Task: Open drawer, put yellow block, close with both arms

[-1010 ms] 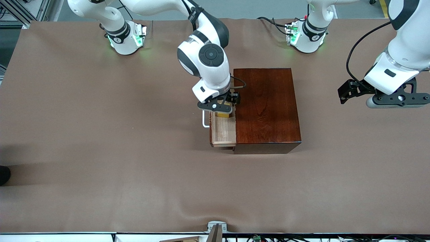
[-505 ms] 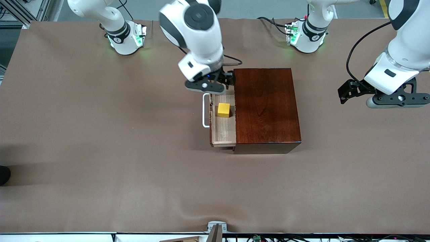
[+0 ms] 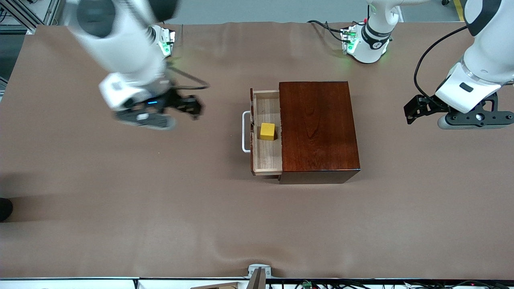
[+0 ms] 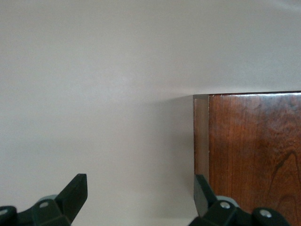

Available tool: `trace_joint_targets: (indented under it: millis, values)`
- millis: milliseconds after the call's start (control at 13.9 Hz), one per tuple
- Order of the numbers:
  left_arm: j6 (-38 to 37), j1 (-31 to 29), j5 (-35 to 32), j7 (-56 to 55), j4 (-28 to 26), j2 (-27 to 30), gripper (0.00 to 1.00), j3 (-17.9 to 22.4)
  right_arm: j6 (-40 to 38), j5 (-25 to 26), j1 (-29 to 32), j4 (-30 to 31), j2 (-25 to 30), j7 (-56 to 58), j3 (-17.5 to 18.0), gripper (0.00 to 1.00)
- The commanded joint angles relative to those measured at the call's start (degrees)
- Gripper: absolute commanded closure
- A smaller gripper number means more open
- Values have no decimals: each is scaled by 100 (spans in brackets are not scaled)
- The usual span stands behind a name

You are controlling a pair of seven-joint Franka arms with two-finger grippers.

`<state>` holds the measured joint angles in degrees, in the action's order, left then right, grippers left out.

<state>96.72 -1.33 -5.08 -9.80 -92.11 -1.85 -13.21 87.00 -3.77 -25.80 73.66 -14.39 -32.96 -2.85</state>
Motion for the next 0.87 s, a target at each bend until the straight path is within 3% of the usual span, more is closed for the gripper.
trace_joint_targets:
  millis: [0, 361, 577, 794]
  values:
    - [-39, -34, -124, 23, 17, 36, 0, -50, 45, 96, 828, 876, 839, 1024, 109, 0]
    - [-57, -43, -54, -30, -18, 54, 0, -51, -8, 280, 2008, 1124, 1271, 2677, 22, 0]
    - [-65, -51, -19, -39, -35, 71, 0, -42, 10, 280, 2228, 1194, 1289, 3215, -295, 0]
    - [-65, -305, 331, -39, -35, 123, 0, 2, 27, 298, 2448, 1203, 1263, 3375, -295, 0]
